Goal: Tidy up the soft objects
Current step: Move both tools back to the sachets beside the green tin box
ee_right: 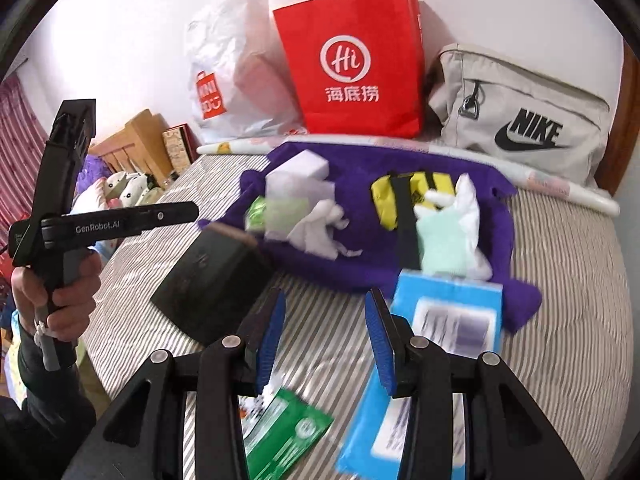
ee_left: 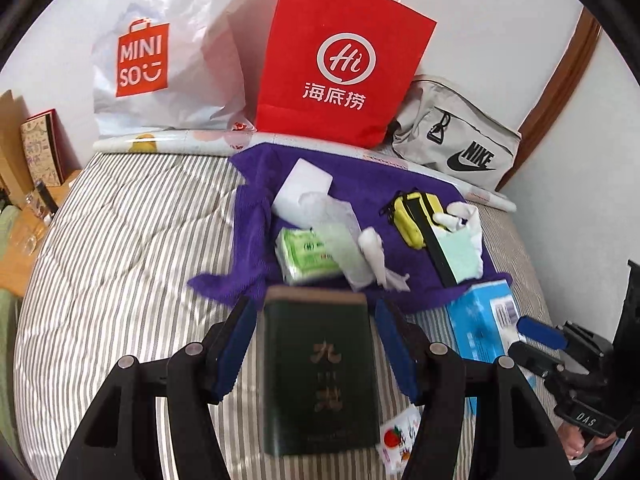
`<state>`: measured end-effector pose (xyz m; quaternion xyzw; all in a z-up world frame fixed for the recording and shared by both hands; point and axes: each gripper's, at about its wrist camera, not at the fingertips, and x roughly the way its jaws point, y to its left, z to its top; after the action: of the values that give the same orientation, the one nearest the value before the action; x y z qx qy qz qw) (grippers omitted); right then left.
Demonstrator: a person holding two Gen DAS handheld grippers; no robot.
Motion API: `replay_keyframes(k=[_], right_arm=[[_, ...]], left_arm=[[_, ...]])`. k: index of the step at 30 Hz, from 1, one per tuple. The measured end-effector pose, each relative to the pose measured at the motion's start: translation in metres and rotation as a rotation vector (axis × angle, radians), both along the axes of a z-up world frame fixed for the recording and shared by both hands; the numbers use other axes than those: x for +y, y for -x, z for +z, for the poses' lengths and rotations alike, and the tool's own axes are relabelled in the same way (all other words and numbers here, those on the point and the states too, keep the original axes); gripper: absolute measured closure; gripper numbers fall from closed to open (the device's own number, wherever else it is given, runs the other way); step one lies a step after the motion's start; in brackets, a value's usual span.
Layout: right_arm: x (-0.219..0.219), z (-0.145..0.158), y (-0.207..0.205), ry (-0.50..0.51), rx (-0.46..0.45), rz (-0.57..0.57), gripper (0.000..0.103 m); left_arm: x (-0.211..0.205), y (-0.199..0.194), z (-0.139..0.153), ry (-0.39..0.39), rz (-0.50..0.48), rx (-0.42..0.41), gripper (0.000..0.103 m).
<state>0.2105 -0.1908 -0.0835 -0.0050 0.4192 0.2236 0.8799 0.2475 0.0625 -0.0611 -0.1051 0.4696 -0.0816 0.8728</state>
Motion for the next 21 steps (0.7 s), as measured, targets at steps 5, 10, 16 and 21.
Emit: replay_keyframes(k=[5, 10, 16, 21], right_arm=[[0.004, -0.008, 0.029, -0.02, 0.023, 0.013, 0.062], [0.009, -0.016, 0.06, -0.015, 0.033, 0.021, 0.062], [0.011, -0.046, 0.092, -0.029, 0.104, -0.013, 0.062], [0.017, -0.072, 0.103, 0.018, 0.142, -0.07, 0.061]], left_arm=[[0.004, 0.028, 0.0, 0.001, 0.006, -0.008, 0.043], [0.01, 0.055, -0.001, 0.034, 0.019, -0.033, 0.043], [0.012, 0.079, -0.012, 0.044, 0.012, -0.033, 0.043], [0.017, 0.093, -0.022, 0.06, 0.013, -0.033, 0.043]])
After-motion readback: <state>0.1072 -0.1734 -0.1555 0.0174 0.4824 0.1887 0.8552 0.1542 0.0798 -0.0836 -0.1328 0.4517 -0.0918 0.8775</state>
